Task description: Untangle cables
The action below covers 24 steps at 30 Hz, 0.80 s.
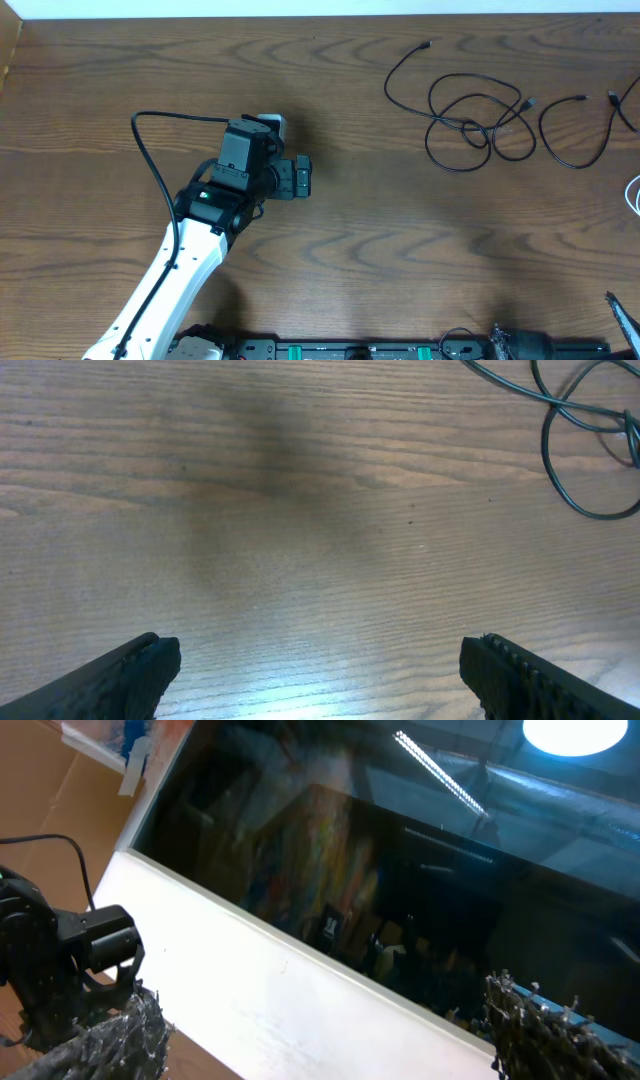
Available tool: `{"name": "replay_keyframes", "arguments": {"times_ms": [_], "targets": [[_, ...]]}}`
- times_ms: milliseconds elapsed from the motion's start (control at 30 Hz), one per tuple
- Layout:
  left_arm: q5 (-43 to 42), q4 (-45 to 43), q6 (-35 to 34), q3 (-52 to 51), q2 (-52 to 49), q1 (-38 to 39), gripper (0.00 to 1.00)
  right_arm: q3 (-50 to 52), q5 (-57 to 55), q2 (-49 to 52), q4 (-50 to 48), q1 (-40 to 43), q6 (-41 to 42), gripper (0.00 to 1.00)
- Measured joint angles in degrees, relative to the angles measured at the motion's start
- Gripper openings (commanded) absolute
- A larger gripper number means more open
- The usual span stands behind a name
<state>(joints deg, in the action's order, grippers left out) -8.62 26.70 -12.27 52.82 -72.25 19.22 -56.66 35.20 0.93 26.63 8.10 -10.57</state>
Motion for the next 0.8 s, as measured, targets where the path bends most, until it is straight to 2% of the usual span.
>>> {"name": "replay_keyframes", "arguments": {"times_ms": [333, 800], "targets": [[-0.02, 0.00, 0.00, 0.00, 0.00, 0.00, 0.96, 0.00, -0.15, 0.00, -0.13, 0.11, -0.24, 0.99], [-0.02, 0.00, 0.00, 0.00, 0.00, 0.00, 0.97, 0.00, -0.24, 0.00, 0.11, 0.11, -5.53, 0.99]]}}
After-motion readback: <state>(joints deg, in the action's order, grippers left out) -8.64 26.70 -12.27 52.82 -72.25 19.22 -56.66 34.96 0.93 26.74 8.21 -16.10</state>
